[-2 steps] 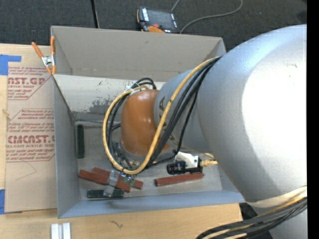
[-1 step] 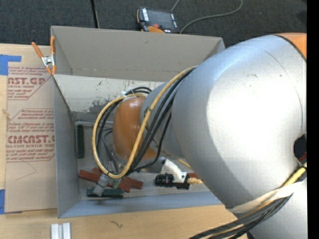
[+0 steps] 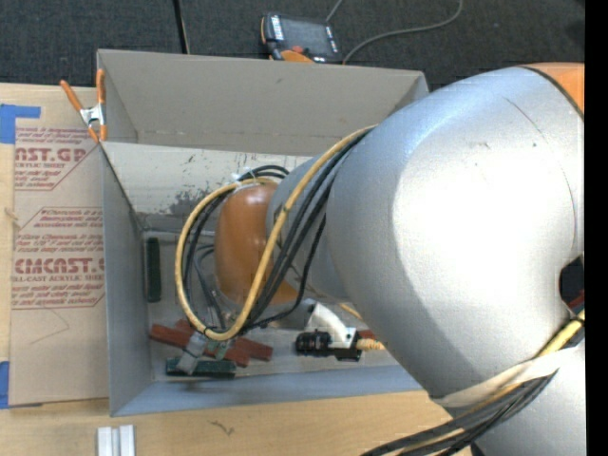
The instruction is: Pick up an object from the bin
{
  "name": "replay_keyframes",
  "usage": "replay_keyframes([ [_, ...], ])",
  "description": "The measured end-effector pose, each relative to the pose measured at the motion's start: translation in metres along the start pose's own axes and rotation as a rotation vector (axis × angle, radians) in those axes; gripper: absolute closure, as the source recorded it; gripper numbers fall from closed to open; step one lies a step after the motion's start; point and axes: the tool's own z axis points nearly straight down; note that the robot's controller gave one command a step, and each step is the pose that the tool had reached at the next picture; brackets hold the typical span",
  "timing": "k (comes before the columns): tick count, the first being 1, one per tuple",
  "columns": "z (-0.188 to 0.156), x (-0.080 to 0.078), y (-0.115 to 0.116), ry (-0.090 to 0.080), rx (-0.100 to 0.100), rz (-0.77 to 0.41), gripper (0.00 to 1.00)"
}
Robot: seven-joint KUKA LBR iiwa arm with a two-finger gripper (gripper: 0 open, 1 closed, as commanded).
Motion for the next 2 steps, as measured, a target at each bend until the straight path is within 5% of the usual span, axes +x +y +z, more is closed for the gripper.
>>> replay_keyframes([
  [1,-0.003,0.0,0.002,0.003,-0.002,-0.001,1.0],
  [2,-0.044,0.0,0.002,0.0,-0.001,-0.002,1.0],
])
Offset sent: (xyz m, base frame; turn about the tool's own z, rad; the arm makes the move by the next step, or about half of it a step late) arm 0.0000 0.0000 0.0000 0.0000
